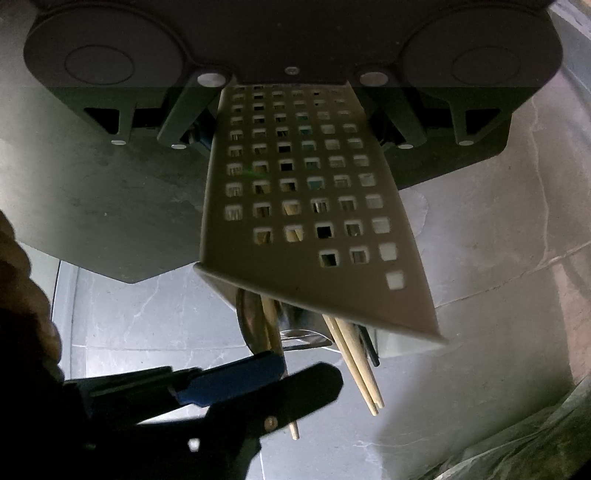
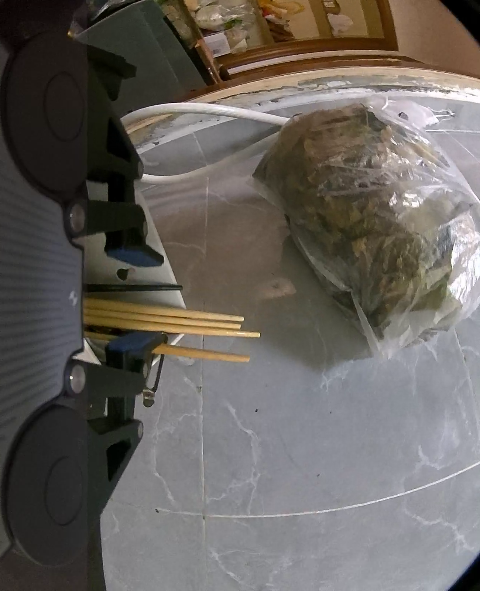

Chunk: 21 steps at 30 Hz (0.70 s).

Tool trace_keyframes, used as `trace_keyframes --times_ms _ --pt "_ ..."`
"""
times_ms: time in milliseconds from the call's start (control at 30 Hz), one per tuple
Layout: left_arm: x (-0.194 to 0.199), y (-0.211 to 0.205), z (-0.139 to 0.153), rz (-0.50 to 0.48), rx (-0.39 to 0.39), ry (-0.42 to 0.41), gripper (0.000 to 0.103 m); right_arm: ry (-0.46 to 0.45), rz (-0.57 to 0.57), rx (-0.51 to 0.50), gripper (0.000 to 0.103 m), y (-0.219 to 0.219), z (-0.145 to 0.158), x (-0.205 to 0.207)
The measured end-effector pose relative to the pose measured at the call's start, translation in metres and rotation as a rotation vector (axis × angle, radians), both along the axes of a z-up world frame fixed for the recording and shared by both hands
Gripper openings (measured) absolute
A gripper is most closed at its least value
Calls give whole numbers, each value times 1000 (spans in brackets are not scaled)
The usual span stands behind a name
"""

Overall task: Organize utensils
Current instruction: 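Lower the chopsticks into the holder and open the right tool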

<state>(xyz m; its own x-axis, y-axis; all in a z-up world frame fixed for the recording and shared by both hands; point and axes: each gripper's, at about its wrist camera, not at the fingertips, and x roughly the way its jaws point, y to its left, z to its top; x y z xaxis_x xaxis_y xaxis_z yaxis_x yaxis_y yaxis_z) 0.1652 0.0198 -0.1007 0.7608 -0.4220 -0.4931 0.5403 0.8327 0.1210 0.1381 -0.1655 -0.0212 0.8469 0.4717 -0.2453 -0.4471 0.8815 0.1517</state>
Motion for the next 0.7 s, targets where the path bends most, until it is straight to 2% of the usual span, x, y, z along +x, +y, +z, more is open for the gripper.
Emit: trace_keyframes --times_ms 33,200,467,633,700 --pt "0 0 0 1 -3 0 78 -2 -4 -2 56 1 2 -2" --pt "-2 4 0 1 -4 -8 78 -6 -26 -10 64 4 10 -10" --pt "-5 3 1 11 -1 -12 83 -14 -96 -2 93 6 23 -27" --pt "-11 0 5 14 -1 -27 86 -10 -144 19 103 2 31 -39" --pt "-15 0 7 16 -6 -28 92 -4 -165 24 103 -1 33 -44"
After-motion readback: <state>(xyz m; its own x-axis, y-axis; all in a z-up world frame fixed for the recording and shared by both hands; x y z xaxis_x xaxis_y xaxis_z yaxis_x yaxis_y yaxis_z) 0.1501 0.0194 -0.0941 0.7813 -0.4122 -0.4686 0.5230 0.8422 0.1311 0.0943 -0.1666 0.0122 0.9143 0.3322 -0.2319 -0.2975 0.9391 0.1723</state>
